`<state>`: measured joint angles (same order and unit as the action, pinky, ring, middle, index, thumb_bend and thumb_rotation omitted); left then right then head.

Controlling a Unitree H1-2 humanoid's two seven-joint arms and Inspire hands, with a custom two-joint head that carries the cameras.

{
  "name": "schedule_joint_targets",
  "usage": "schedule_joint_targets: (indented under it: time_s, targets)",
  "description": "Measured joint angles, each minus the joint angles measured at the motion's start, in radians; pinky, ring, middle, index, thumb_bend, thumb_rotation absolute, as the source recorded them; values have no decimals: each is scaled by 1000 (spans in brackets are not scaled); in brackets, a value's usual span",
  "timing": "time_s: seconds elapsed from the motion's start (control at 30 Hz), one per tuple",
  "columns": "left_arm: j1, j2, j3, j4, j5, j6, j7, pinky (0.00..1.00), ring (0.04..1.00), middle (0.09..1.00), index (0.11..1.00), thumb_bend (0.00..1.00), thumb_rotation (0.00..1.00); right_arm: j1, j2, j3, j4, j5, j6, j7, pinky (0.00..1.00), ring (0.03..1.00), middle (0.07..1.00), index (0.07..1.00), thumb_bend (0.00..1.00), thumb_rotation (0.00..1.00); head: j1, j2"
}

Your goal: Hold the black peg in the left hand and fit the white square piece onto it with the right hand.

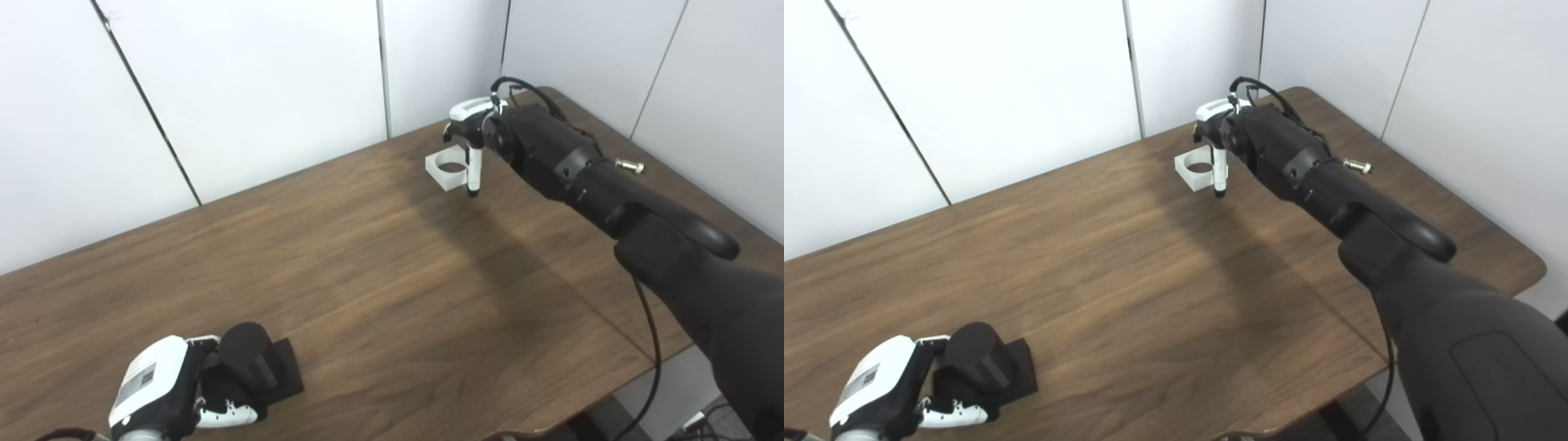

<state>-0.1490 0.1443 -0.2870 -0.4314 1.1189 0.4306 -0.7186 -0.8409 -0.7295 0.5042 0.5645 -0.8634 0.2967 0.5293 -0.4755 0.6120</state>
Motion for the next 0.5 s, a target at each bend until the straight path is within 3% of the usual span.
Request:
schedule_joint_targets:
  time_s: [0.5]
  targets:
    - [0,-13,11,-8,26,14,-28,952,910,789,483,524,54,1,-13,4,1,-30,-33,9,1000,1000,930,778,901,193,14,17]
